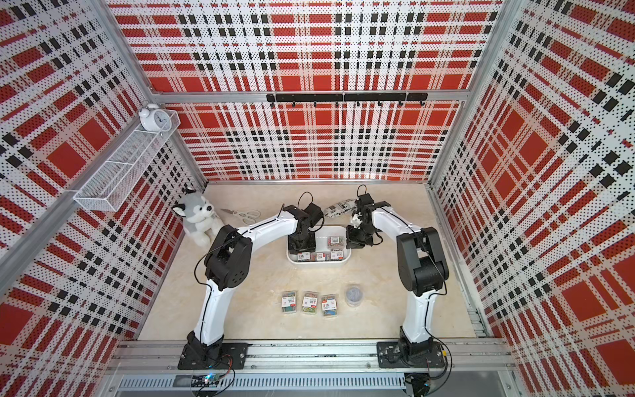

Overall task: Take the paper clips out of the storage box
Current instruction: Pick up the boxed paper clips from the storage box.

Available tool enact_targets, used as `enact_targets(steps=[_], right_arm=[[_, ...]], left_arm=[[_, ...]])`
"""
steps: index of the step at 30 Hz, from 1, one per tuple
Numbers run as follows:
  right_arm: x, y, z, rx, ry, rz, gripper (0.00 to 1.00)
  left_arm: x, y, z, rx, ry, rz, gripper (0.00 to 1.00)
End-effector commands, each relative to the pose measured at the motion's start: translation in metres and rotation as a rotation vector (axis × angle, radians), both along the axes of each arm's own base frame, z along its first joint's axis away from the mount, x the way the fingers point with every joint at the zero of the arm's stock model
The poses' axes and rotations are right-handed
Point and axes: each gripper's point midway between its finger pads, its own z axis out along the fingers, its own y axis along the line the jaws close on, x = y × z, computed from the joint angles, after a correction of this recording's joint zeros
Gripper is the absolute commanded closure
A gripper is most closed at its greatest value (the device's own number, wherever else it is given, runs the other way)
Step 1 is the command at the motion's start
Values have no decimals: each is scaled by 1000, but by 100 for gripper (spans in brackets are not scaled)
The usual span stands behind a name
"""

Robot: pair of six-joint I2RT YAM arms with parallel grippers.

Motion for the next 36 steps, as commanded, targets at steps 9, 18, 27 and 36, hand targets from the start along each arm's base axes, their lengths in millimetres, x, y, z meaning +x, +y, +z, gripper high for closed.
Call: enact_targets(steps=[9,18,27,36], right_arm=[[6,6,-3,25,-15,3,97],[7,6,-3,24,-19,3,96],[9,6,2,23,-32,1,66],[14,1,20,1,-83,-15,34]], left_arm=[[19,-12,53,-35,-64,-48,59],[22,-8,93,-46,-116,-65,59],[18,20,149,-23,-231,-83,56],[-20,60,176,-25,-262,-60,56]])
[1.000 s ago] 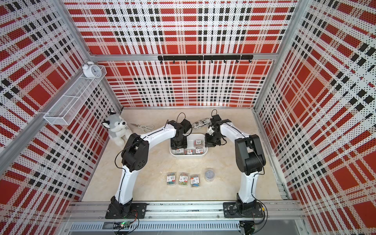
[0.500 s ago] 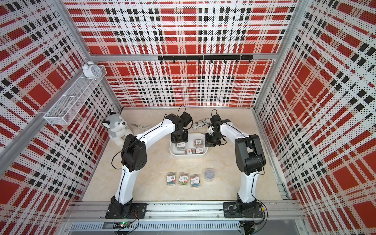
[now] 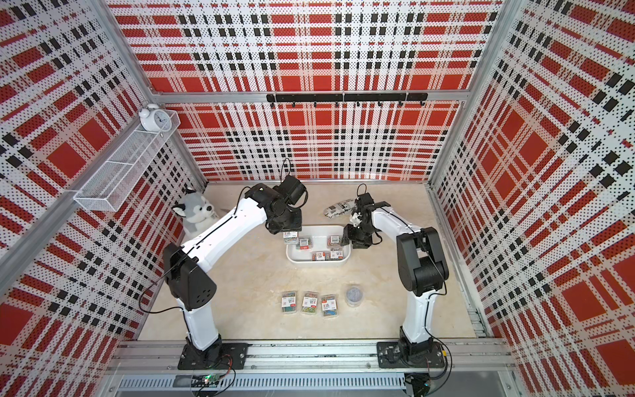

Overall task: Take the paper clips out of the storage box
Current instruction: Pick up the boxed paper clips from the storage box, then place the boxed paper clips at the center of the board.

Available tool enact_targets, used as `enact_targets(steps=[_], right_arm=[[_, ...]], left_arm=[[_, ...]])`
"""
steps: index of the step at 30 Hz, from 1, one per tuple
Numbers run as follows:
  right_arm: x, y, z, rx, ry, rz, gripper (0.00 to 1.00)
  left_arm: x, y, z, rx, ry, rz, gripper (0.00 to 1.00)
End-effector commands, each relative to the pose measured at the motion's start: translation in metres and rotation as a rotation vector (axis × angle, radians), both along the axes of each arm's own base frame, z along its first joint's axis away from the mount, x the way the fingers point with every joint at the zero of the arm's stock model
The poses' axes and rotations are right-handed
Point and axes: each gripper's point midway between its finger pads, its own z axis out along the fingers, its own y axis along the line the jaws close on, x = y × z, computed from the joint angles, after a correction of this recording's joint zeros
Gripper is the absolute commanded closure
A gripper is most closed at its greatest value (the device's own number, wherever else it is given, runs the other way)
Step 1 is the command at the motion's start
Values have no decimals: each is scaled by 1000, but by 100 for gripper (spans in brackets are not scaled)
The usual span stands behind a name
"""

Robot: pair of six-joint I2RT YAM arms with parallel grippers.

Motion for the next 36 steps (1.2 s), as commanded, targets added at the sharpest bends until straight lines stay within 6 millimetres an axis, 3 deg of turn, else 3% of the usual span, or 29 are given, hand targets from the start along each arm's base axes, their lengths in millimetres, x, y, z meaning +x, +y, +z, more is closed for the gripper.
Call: enact_targets(steps=[1,8,13,27,36], right_arm=[[8,0,23,-6,-70,-6,32],[15,-7,42,-27,-129,-42,29],[21,-14,58,-28,-177,-77,29],[23,-24,68,-46,-203,-106,28],[24,-26,68,-47,-199,-110,29]], left_arm=[[-22,27,2,24,14,24,56],[-81,62,-30,14,84,75,56],[-110,75,-63,-15,106,99,56],[-140,69,-145,-33,165,63,55],[-160,77,-170,12,227,33,53]])
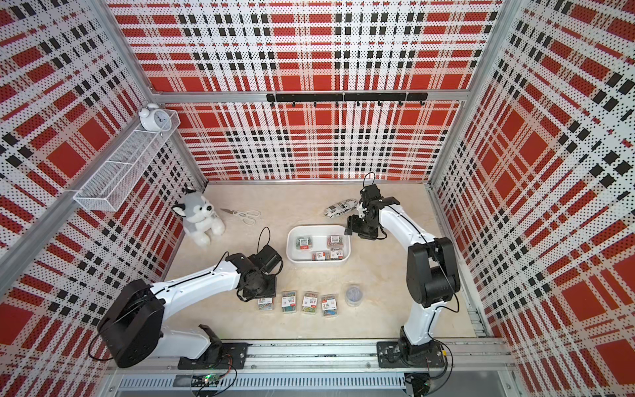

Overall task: Take the paper clips out of the storage box
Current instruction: Place the boxed paper clips at the center of the board.

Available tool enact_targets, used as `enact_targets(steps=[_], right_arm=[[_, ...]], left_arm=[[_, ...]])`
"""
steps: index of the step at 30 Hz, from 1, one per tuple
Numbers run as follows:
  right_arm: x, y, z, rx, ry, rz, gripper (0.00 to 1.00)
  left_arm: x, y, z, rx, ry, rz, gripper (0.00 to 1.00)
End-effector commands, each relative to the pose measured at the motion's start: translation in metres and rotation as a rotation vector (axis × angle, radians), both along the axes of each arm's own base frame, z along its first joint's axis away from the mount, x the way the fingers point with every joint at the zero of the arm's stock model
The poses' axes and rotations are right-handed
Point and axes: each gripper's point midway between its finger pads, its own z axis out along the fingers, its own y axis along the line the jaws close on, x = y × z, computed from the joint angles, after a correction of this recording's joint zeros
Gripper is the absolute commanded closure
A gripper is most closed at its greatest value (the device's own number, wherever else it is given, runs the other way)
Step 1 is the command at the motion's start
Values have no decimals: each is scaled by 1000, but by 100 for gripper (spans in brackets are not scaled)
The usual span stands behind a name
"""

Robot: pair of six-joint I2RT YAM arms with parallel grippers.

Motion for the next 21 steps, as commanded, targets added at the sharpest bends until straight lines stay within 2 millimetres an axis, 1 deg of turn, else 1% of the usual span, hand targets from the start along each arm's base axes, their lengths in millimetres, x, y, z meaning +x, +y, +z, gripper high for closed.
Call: enact_targets(steps=[1,13,18,21], right_arm=[[6,-3,18,1,-47,-11,28],[5,-3,12,-2,-31,-7,28],[4,-3,9,1,-24,-6,28],[3,-3,8,1,-24,-5,28]], left_arm=[[0,-4,-4,-9,-3,-16,53],[-10,-7,-14,20,34,-41,49],[-12,-5,-15,27,40,-39,49],[-15,-3,-17,38,49,-35,46]])
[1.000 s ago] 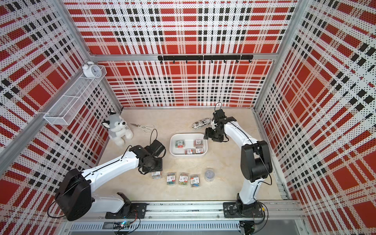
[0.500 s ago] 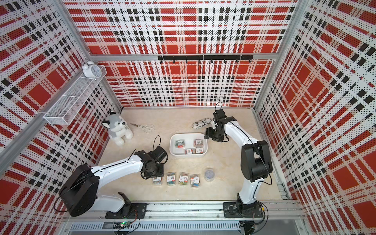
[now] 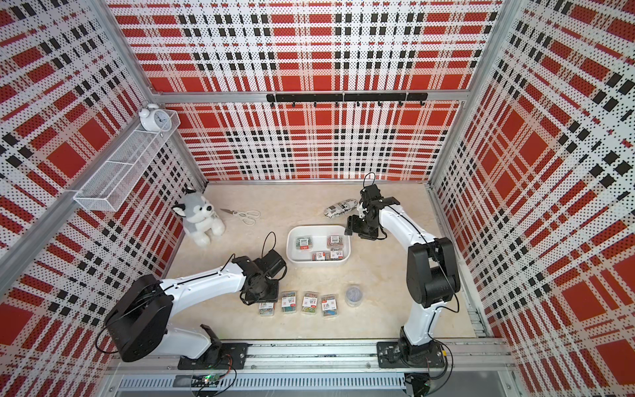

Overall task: Take the paper clips out of the storage box
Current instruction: Place the boxed paper clips at the center of the board.

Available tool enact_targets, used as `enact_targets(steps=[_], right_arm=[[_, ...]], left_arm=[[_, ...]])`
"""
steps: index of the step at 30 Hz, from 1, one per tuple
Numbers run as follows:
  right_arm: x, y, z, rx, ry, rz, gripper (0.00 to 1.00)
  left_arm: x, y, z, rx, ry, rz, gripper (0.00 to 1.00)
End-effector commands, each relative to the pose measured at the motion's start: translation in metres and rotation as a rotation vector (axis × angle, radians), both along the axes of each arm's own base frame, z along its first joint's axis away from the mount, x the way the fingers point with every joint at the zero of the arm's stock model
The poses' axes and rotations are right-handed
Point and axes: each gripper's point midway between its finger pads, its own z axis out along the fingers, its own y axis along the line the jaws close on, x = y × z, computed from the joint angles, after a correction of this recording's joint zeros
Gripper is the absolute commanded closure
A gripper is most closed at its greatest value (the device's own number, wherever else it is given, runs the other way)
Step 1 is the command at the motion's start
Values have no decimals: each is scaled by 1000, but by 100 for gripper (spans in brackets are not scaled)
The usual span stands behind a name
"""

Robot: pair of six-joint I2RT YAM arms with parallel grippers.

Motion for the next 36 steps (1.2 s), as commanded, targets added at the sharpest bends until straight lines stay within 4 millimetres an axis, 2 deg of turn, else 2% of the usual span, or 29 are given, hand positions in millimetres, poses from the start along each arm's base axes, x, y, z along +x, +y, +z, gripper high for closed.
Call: enact_targets(steps=[1,7,23,32,36], right_arm=[[3,-3,8,3,-23,-5,28],[2,-3,7,5,-22,-6,28],[2,-4,6,7,-22,-6,28],[3,-3,6,9,-24,-7,28],[3,-4,8,8,-28,-9,28]], left_arm=[[-6,3,-5,14,18,8,45],[-4,4,-7,27,16,16,39],[3,0,2,28,-9,12,32],[18,-2,21,12,-60,29,29],[38,8,51,35,-119,64,29]])
